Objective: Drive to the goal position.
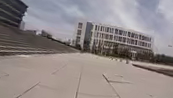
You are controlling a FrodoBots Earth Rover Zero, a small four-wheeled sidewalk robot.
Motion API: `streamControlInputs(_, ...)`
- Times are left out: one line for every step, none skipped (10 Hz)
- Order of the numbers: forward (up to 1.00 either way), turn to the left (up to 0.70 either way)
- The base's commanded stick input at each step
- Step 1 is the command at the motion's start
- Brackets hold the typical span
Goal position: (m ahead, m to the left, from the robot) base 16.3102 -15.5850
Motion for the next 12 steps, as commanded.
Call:
streamControlInputs(0.50,0.00)
streamControlInputs(0.50,0.00)
streamControlInputs(0.50,0.00)
streamControlInputs(0.50,0.00)
streamControlInputs(0.50,0.00)
streamControlInputs(0.50,0.00)
streamControlInputs(0.50,0.00)
streamControlInputs(0.50,0.00)
streamControlInputs(0.50,0.00)
streamControlInputs(0.50,0.00)
streamControlInputs(0.50,0.00)
streamControlInputs(0.50,0.00)
